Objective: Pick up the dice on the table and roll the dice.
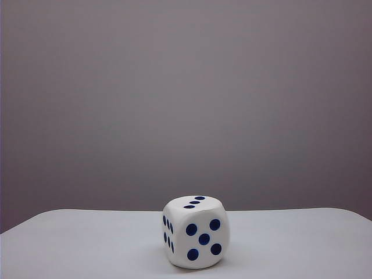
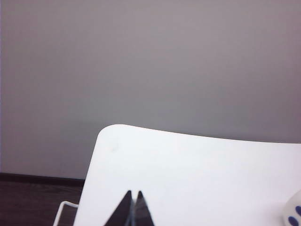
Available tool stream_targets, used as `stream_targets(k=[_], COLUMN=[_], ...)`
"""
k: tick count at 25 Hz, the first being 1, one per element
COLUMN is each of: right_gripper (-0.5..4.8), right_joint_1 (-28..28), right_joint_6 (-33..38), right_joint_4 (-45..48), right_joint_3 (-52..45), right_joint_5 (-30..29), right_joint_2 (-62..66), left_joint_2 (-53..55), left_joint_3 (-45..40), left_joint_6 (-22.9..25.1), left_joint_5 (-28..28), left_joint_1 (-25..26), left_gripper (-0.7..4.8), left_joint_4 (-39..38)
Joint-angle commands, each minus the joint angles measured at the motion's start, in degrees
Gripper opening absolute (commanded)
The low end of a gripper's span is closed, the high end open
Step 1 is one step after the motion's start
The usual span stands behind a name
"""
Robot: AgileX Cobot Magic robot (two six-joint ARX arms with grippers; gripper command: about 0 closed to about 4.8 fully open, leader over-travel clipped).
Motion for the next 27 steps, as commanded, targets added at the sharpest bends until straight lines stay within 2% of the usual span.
stream_targets(k=[1, 6, 10, 13, 16, 22, 24, 26, 27], right_gripper=[-0.01, -0.01, -0.01, -0.02, -0.02, -0.03, -0.03, -0.02, -0.02], right_joint_1=[0.0, 0.0, 0.0, 0.0, 0.0, 0.0, 0.0, 0.0, 0.0], right_joint_6=[0.0, 0.6, 4.3, 4.8, 7.4, 7.8, 7.7, 7.7, 7.6], right_joint_4=[0.0, -0.3, 2.1, 5.4, 6.9, 7.5, 10.8, 14.7, 14.5], right_joint_3=[-0.4, -0.4, -0.4, -0.3, 0.8, 8.3, 11.7, 15.7, 17.8], right_joint_5=[-1.7, -3.2, -10.8, -9.9, -10.0, -10.0, -11.0, -16.1, -18.9], right_joint_2=[0.0, 0.0, 0.0, 0.4, 1.4, 10.4, 17.3, 26.5, 30.4], left_joint_2=[0.0, 0.0, 0.0, 0.7, 4.5, 18.8, 26.1, 34.7, 37.0], left_joint_3=[0.2, 0.2, 1.7, 4.6, 7.3, 19.4, 25.6, 31.4, 32.7], left_joint_6=[2.8, 2.1, -3.4, 0.9, 0.1, -0.4, 3.0, 8.4, 9.0], left_joint_5=[2.0, 3.0, 7.7, 4.9, 5.6, 10.8, 12.0, 14.0, 15.3], left_joint_1=[0.0, 0.0, 0.0, 0.1, 0.1, 0.0, 0.0, 0.0, 0.0], left_gripper=[-0.06, -0.06, -0.06, -0.06, -0.06, -0.06, -0.06, -0.06, -0.06], left_joint_4=[0.2, 0.1, 0.7, 0.7, 0.8, 0.6, -0.8, -4.0, -4.6])
